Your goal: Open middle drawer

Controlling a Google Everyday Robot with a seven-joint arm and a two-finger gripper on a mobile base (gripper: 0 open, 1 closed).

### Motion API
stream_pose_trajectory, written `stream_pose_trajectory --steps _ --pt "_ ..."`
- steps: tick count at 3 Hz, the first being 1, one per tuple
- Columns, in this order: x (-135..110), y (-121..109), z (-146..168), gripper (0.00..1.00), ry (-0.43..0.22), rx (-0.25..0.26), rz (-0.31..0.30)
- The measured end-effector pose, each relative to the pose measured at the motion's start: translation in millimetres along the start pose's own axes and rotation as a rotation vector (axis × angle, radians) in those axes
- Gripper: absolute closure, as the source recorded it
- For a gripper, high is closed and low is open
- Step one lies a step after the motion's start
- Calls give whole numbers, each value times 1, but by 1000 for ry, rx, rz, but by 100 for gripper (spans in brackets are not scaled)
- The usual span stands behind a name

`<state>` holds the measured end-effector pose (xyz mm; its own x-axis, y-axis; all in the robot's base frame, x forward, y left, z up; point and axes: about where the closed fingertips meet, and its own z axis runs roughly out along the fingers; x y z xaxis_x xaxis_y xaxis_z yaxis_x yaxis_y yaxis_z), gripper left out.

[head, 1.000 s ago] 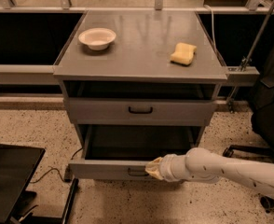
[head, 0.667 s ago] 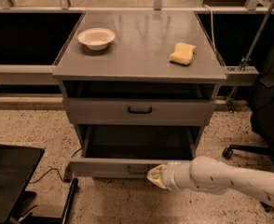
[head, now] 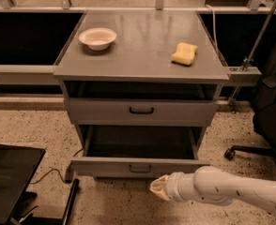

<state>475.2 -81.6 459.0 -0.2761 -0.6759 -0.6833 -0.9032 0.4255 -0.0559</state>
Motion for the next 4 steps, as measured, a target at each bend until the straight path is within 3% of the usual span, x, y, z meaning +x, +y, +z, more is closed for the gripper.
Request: stream_pose_trajectory --steps 2,3,4 --pt "0 0 0 11 0 0 0" --pt "0 0 0 0 0 0 0" --pt "0 0 0 0 1 0 -1"
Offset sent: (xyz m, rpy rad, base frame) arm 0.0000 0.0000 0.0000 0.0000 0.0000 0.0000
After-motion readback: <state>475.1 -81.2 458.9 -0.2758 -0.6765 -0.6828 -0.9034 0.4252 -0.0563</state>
